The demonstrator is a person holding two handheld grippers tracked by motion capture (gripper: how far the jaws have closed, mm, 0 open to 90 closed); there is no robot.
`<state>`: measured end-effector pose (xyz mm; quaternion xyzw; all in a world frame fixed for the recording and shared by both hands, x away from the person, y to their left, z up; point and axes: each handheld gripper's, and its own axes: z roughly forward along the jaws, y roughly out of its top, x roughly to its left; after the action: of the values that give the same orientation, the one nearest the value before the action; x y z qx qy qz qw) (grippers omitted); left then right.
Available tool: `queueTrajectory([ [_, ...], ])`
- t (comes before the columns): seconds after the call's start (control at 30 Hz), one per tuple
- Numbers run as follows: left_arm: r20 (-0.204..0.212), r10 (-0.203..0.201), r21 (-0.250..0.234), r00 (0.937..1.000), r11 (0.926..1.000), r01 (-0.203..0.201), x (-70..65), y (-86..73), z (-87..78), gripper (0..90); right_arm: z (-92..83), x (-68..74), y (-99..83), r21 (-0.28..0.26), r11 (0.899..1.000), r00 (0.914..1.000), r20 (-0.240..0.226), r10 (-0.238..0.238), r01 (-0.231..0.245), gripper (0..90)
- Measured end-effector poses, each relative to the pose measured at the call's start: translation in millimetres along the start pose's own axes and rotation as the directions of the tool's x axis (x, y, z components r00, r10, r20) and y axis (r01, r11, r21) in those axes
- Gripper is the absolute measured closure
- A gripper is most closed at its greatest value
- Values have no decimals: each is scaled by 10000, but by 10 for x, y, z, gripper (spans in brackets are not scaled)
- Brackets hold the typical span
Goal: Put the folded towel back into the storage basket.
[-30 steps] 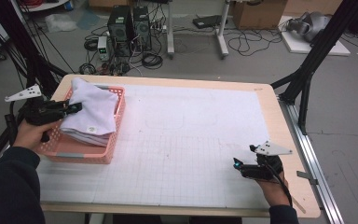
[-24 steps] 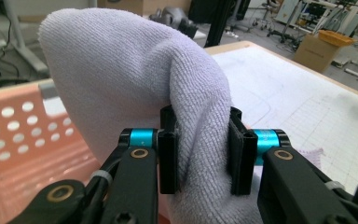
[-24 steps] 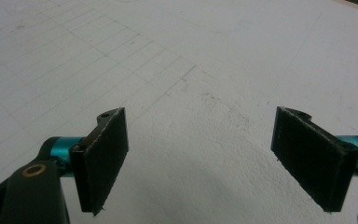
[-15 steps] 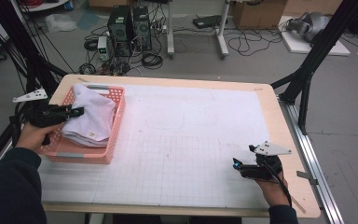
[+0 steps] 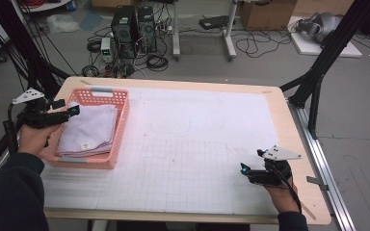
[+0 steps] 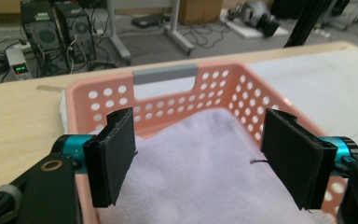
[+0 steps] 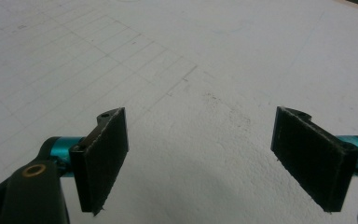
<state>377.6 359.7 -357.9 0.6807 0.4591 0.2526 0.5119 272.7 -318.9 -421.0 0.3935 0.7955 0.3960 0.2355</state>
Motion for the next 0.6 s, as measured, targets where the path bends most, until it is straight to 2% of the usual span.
queueTrajectory([
  [0.13, 155, -37, -625, 9999, 9980, 46, -171, 8, -40, 228, 2, 6, 7, -12, 10000, 10000, -3, -50, 50, 174],
  [0.17, 155, -37, -625, 9999, 9980, 46, -171, 8, -40, 207, 2, 6, 7, -12, 10000, 10000, -3, -50, 50, 174],
  [0.2, 274, 52, -1000, 9996, 9950, -24, -285, -5, -50, 182, 3, 12, 11, -5, 10000, 10000, -20, -67, 67, 174],
  [0.33, 692, 170, -1506, 9975, 9886, -64, -564, -46, -28, 174, 12, 18, 16, -33, 9999, 9999, 18, -106, 106, 173],
  [0.47, 1226, 387, -1765, 9917, 9842, -165, -912, -111, 40, 174, 15, 16, 18, -130, 9999, 10000, 19, -58, 59, 173],
  [0.6, 1852, 831, -1826, 9792, 9820, -488, -1267, -166, 142, 177, 20, 9, 24, -264, 9997, 10000, 25, -12, 12, 173],
])
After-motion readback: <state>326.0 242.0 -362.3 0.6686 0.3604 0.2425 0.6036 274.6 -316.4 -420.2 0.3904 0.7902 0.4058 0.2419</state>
